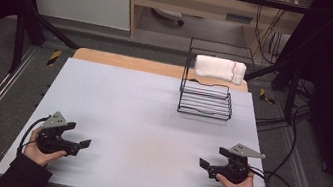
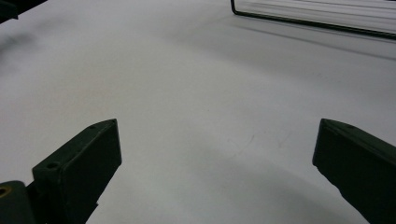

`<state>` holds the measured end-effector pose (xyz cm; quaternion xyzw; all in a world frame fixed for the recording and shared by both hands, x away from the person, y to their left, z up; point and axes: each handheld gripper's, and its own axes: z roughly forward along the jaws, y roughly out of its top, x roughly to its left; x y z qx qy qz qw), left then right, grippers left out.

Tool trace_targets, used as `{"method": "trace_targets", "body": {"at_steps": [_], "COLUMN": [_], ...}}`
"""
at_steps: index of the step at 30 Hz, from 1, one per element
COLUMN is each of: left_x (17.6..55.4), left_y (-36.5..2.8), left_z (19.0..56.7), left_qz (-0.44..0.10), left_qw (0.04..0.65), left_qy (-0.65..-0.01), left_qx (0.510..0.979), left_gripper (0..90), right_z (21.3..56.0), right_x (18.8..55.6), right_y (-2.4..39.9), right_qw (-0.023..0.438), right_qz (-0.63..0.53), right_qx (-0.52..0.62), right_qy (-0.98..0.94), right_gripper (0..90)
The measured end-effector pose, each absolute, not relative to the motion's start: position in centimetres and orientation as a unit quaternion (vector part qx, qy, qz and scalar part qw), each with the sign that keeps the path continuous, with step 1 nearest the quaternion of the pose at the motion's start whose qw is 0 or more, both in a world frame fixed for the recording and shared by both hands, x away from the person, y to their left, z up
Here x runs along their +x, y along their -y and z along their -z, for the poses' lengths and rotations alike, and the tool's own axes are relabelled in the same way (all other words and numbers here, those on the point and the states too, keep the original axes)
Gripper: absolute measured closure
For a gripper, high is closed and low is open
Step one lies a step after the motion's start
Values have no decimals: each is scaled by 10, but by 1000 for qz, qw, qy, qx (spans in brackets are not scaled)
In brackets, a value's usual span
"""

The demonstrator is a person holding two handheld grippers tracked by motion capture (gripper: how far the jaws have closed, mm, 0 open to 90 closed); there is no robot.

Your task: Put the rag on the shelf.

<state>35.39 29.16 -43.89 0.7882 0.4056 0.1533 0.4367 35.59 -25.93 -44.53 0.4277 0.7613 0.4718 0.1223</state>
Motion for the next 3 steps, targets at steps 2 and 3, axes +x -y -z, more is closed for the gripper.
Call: {"method": "trace_targets", "body": {"at_steps": [2,3], "left_x": [354,354], "left_y": [-291,-291], "left_z": [440,440], "left_qz": [-153,-152], "left_qw": [436,436], "left_qy": [-406,-406], "left_qx": [789,789], "left_gripper": [75,74], "right_z": [446,446], "right_x": [356,356], "right_y": [259,259], "right_qw": [123,123], "right_qz": [-471,-470], "right_qx": [427,426], "right_qy": [-762,-763], "right_gripper": [19,18]}}
